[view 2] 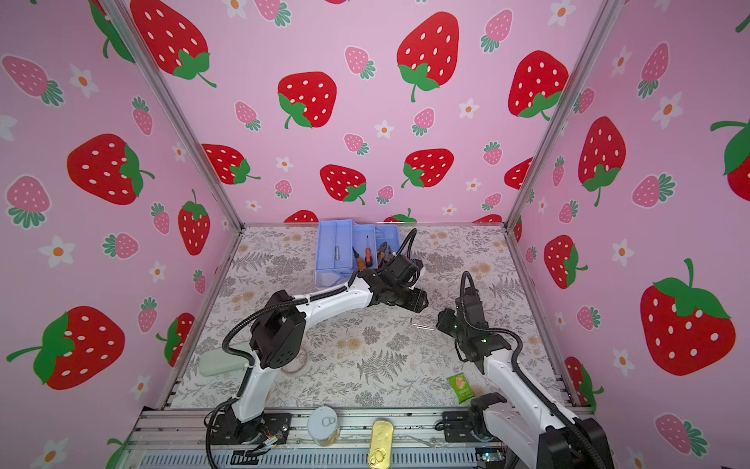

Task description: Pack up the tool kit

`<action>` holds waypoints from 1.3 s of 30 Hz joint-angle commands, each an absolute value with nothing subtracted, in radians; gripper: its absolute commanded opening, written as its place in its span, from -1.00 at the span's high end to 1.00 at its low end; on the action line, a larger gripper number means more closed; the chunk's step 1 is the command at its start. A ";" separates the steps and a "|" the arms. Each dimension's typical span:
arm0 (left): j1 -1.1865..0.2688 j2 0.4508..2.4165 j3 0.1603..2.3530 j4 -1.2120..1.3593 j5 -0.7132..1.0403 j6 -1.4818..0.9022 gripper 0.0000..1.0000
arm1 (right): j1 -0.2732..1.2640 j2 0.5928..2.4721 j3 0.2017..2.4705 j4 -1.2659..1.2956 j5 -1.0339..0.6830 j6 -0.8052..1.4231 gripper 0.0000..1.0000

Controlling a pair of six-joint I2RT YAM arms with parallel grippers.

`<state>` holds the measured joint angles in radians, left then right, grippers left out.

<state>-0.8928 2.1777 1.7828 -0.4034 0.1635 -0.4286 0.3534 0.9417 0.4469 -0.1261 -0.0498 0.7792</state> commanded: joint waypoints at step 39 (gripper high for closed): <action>-0.987 2.311 1.828 -0.600 0.047 -0.892 -0.21 | 0.265 0.855 0.290 0.197 0.011 0.534 0.43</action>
